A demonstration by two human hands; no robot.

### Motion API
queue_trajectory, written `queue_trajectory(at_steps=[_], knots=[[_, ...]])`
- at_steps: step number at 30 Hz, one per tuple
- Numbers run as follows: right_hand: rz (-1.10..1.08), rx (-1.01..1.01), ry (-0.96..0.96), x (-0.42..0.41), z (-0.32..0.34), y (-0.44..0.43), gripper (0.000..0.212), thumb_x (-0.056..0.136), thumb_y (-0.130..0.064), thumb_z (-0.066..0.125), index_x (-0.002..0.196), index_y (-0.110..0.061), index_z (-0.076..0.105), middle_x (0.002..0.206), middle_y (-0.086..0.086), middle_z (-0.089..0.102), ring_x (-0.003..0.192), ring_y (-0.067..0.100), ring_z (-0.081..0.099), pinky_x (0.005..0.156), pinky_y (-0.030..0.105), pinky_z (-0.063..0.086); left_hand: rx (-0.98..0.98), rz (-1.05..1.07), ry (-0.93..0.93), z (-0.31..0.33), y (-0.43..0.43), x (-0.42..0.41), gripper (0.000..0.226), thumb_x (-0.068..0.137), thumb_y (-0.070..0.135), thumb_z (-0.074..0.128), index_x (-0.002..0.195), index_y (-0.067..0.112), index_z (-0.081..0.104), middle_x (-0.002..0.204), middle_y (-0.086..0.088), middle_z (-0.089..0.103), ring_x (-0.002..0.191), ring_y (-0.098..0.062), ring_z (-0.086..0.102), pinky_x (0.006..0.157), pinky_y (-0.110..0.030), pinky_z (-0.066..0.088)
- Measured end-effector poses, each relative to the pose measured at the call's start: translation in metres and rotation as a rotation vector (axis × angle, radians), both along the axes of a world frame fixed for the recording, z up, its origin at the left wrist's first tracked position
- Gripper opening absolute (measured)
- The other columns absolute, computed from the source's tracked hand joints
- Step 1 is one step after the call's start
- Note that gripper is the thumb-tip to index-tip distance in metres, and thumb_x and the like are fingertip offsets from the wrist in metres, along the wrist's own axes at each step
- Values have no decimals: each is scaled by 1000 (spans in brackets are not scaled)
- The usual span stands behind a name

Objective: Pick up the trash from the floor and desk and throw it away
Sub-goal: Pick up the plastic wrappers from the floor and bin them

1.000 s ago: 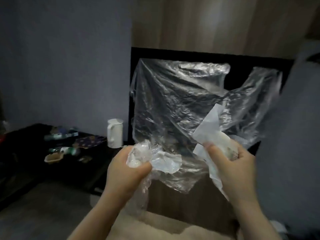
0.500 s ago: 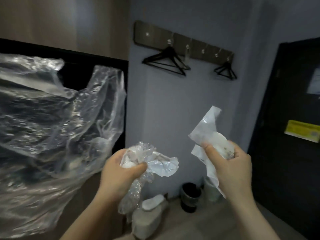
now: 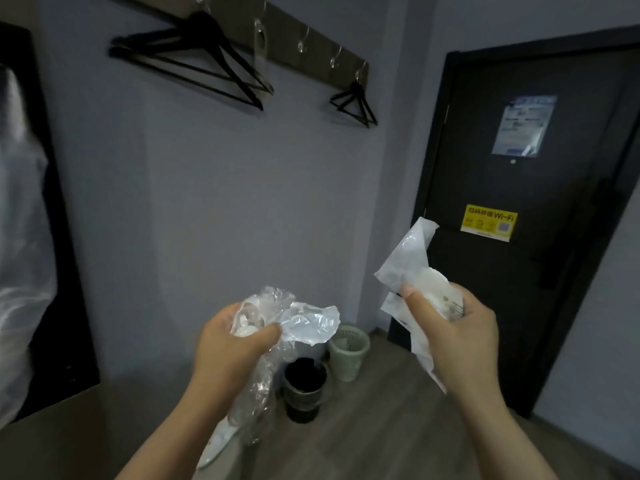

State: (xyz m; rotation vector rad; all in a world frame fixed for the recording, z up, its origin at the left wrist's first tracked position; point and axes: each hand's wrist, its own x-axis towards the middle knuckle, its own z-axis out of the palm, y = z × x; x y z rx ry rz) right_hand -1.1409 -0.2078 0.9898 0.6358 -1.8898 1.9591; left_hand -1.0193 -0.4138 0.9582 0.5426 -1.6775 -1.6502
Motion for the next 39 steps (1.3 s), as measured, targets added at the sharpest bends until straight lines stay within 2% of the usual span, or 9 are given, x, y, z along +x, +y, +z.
queue_trajectory(at_steps=[2, 8, 12, 17, 23, 30, 33, 36, 39], knots=[[-18, 15, -1, -24, -1, -28, 9, 75, -38, 75, 78, -32, 70, 68, -5, 69, 58, 4, 64, 48, 15, 47, -21, -9, -13, 4, -32, -30, 22, 61, 22, 77, 81, 19, 69, 69, -6, 71, 58, -23, 65, 57, -40, 53], [-71, 52, -37, -101, -9, -94, 19, 71, -46, 75, 77, -29, 69, 65, -1, 66, 56, 13, 61, 48, 25, 46, -114, -58, -46, 2, -113, -128, 10, 71, 10, 75, 75, 12, 65, 65, -4, 69, 57, -17, 62, 60, -35, 49], [-126, 94, -26, -156, -20, -121, 14, 73, -44, 76, 81, -34, 69, 72, -5, 69, 64, 9, 67, 50, 18, 50, -93, -54, -63, -16, -144, -188, 13, 70, 9, 77, 74, 13, 65, 66, 0, 70, 55, -11, 63, 57, -28, 49], [-137, 118, -33, -240, -43, -149, 12, 76, -41, 76, 81, -33, 68, 72, -3, 68, 64, 13, 66, 51, 21, 52, -108, -82, -90, -38, -175, -273, 20, 70, 8, 76, 67, 18, 59, 58, 7, 65, 49, -3, 58, 49, -18, 43], [-83, 113, -97, -368, -66, -175, 9, 79, -37, 75, 80, -30, 69, 70, -6, 68, 62, 8, 66, 52, 19, 48, -118, -74, -131, -50, -201, -392, 21, 69, 5, 75, 62, 16, 58, 54, 0, 61, 46, -16, 56, 46, -31, 46], [-73, 162, -157, -497, -89, -201, 11, 80, -35, 76, 88, -29, 70, 79, -7, 71, 70, 10, 69, 56, 25, 55, -184, -42, -201, -64, -221, -518, 19, 69, 9, 76, 70, 6, 57, 59, -1, 62, 46, -5, 52, 45, -14, 41], [-70, 197, -186, -542, -102, -215, 11, 79, -36, 75, 87, -34, 68, 82, -14, 71, 72, 5, 69, 53, 18, 53, -172, -20, -237, -77, -238, -561, 20, 69, 7, 75, 70, 2, 56, 61, -8, 62, 47, -7, 51, 46, -14, 41], [-77, 216, -233, -586, -115, -233, 10, 79, -34, 75, 85, -33, 68, 79, -15, 71, 70, 2, 68, 51, 12, 48, -157, -17, -275, -93, -257, -606, 20, 69, 5, 74, 70, 3, 55, 64, -13, 64, 52, -14, 54, 53, -24, 43], [-85, 254, -269, -627, -133, -256, 7, 80, -31, 75, 80, -33, 69, 75, -13, 71, 65, 3, 67, 49, 12, 47, -146, -14, -340, -118, -281, -649, 20, 68, 8, 74, 71, 6, 54, 61, -8, 64, 49, -10, 53, 48, -16, 41]])
